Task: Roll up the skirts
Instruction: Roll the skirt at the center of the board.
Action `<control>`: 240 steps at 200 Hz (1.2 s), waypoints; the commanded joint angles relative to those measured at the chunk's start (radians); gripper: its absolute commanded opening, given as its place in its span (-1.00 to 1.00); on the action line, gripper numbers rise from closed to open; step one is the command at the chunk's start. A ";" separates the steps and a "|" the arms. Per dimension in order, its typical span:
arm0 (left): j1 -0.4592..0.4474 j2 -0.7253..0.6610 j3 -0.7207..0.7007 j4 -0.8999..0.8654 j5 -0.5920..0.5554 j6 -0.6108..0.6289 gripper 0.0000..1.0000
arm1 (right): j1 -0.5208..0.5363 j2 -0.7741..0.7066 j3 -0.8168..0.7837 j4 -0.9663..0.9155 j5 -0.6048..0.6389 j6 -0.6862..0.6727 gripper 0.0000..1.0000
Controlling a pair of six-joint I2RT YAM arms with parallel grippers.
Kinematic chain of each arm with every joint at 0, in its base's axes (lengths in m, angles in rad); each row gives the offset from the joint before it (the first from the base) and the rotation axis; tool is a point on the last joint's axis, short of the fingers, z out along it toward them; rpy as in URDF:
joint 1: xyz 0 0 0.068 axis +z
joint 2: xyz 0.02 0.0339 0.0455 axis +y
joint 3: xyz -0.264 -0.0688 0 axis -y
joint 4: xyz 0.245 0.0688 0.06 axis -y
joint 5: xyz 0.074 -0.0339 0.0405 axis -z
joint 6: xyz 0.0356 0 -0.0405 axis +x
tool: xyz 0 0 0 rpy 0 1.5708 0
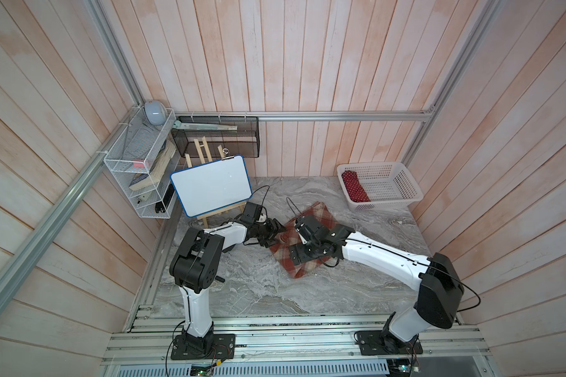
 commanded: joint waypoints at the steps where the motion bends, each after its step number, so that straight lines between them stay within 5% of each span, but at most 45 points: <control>1: -0.006 0.011 -0.010 0.001 0.022 -0.010 0.37 | 0.078 0.060 0.052 -0.151 0.206 -0.029 0.86; 64: -0.001 0.016 -0.005 -0.010 0.044 0.011 0.37 | 0.183 0.151 0.131 -0.154 0.325 -0.087 0.77; 240: 0.015 0.002 0.018 -0.067 0.053 0.047 0.37 | 0.239 0.414 0.172 -0.074 0.287 -0.175 0.73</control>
